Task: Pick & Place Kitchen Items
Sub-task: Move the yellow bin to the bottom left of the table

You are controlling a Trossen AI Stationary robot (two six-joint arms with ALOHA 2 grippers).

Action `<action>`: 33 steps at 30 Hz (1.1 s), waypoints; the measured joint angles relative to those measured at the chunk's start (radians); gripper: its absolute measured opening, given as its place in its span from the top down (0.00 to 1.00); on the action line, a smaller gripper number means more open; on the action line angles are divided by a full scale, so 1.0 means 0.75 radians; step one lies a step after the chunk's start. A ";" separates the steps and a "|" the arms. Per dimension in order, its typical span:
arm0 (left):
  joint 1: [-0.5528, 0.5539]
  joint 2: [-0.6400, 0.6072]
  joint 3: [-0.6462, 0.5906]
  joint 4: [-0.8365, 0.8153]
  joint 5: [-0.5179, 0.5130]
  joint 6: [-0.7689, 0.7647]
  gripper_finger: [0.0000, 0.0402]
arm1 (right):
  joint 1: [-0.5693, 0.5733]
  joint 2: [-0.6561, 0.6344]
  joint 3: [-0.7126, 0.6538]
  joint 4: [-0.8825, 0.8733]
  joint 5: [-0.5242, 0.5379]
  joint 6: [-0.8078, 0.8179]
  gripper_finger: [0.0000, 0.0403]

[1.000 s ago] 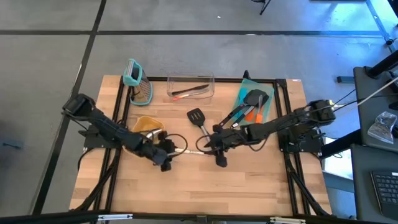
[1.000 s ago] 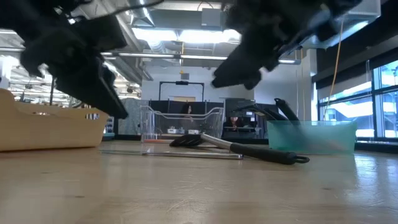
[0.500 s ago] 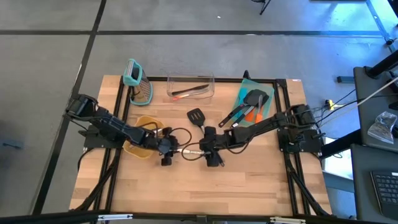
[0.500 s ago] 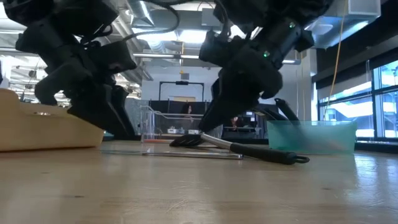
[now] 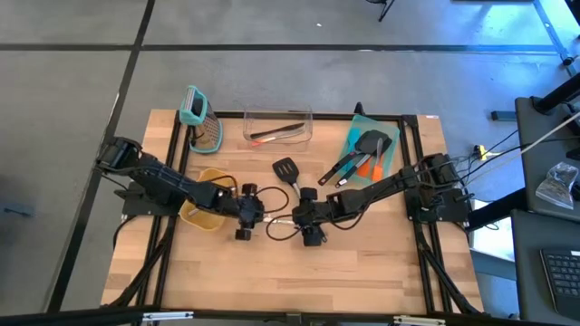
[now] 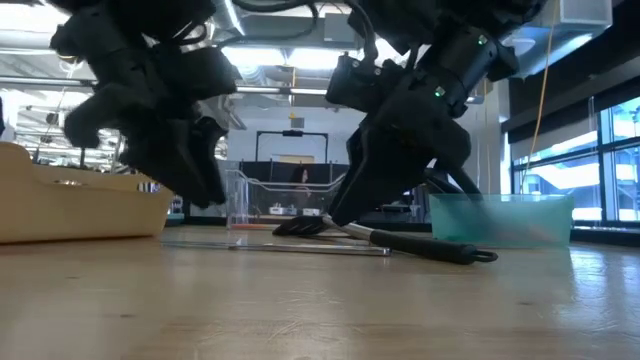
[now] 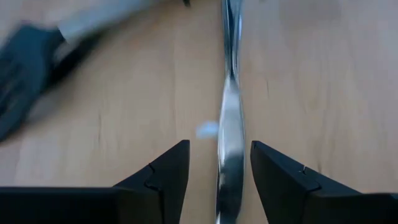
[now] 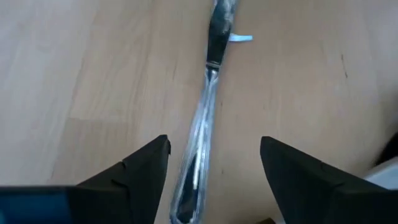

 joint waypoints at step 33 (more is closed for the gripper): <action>0.626 -0.126 0.246 -0.841 -0.266 0.025 0.98 | 0.012 0.093 0.014 0.092 0.034 -0.033 0.37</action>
